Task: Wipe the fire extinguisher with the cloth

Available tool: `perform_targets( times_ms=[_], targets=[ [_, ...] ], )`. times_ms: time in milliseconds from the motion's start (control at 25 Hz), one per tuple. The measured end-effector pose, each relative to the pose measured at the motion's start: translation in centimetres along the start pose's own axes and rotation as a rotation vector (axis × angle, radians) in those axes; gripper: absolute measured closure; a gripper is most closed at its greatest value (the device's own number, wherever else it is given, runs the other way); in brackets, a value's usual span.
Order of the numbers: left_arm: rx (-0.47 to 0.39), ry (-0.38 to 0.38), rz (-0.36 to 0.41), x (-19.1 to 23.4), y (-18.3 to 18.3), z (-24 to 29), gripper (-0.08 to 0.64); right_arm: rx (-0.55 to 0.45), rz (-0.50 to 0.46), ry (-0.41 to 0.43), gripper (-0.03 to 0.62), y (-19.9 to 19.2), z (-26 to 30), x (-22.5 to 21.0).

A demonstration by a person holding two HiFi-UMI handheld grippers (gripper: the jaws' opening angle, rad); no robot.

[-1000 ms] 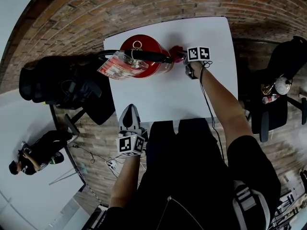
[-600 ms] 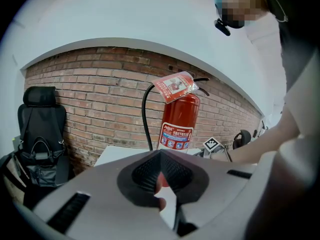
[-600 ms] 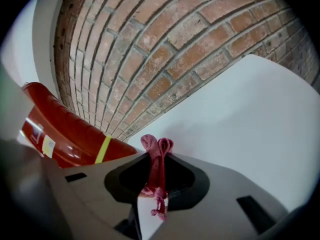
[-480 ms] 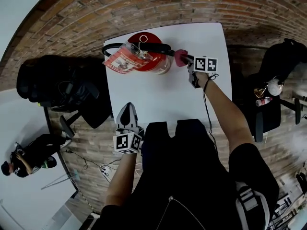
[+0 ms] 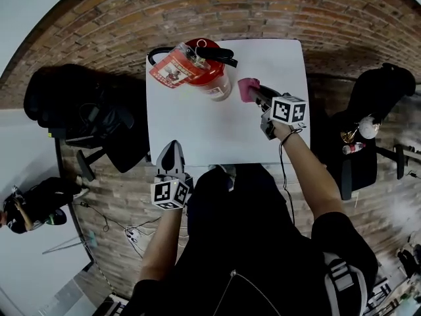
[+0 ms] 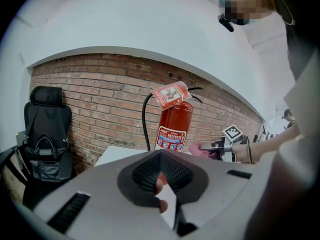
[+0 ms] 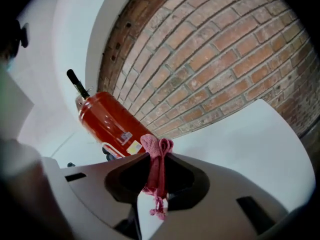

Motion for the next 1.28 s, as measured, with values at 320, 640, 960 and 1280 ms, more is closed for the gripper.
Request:
perform_targets(
  times_ms=[320, 640, 960, 1280],
  targets=[
    [-0.022, -0.089, -0.043, 0.1, 1.7, -3.1, 0.534, -0.1, -0.083, -0.021, 0.491, -1.3, -5.0, 8.0],
    [-0.038, -0.149, -0.075, 1.3, 2.0, -7.1, 0.534, -0.148, -0.386, -0.129, 0.491, -2.8, -8.9, 15.5],
    [-0.058, -0.193, -0.134, 1.2, 1.3, -8.4, 0.534, -0.169, -0.975, -0.228, 0.492, -1.3, -9.6, 22.5],
    [-0.09, -0.147, -0.141, 1.2, 1.7, -9.3, 0.534, -0.184, -1.606, -0.345, 0.492, -1.2, -8.7, 25.6]
  ],
)
Point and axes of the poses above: the fingertips, and each gripper's own axes: z forward along the fingers, x to its left, y out of its top, the point moved 4 cm from there along -z, backward along the fingers, and after that the axes turned 2 degrees about -y, right-handed, at the moved point
